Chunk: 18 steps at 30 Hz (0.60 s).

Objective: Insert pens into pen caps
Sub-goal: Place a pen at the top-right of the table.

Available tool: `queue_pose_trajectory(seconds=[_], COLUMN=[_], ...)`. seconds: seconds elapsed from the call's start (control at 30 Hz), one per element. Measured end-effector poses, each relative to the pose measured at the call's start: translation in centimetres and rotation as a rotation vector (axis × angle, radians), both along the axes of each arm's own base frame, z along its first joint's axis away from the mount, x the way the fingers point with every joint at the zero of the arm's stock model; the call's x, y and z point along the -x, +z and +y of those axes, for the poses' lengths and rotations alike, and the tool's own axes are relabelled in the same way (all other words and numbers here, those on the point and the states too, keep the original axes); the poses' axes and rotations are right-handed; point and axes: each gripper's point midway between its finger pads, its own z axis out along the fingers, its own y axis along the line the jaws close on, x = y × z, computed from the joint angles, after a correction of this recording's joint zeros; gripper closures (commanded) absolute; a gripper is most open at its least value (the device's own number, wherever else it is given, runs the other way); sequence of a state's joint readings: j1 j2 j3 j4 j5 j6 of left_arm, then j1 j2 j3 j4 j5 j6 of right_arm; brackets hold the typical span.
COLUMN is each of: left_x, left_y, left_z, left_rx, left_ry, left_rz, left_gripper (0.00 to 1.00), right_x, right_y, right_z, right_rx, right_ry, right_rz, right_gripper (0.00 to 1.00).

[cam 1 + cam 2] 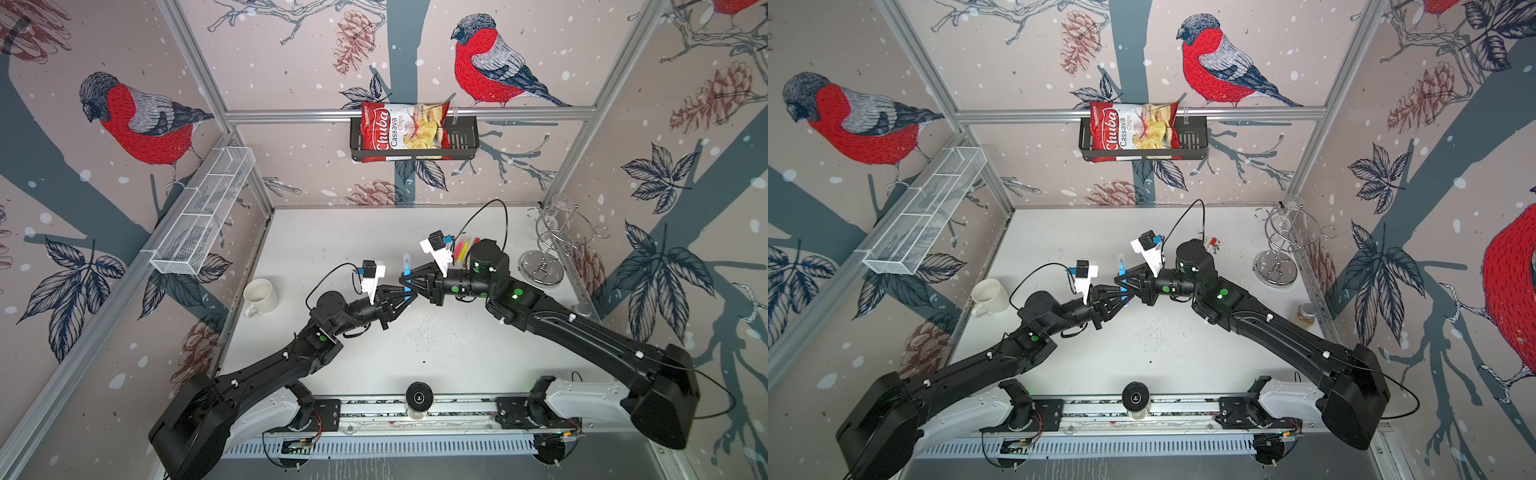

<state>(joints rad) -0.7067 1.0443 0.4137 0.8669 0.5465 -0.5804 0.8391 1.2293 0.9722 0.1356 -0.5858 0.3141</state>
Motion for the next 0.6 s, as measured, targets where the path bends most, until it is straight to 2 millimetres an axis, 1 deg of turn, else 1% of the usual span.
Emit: queue_pose_trajectory(seconds=[0.07,0.27,0.4,0.47,0.53,0.6], left_x=[0.0,-0.4,-0.5,-0.7,-0.6,-0.9], left_y=[0.0,-0.3,-0.4,-0.4,-0.3,-0.3], left_z=[0.0,0.2,0.3,0.4,0.5,0.7], left_rx=[-0.004,-0.022,-0.030,-0.031,-0.031,-0.034], left_ry=[0.001,0.029,0.039,0.053,0.057,0.077], left_rz=[0.003,-0.004,-0.002,-0.004,-0.005,-0.003], left_gripper=[0.80,0.67,0.63,0.62,0.62,0.62], right_x=[-0.1,-0.9,-1.0,-1.3,-2.2,-3.9], right_y=[0.0,-0.2,-0.5,-0.6,-0.7,-0.7], right_z=[0.0,-0.1,-0.3,-0.4,-0.9,-1.7], right_rx=[0.009,0.036,0.047,0.055,0.059,0.070], right_ry=[-0.007,-0.048,-0.058,-0.073,-0.114,-0.185], right_rz=[0.005,0.024,0.029,0.032,0.040,0.066], right_gripper=[1.00,1.00,1.00,1.00,1.00,1.00])
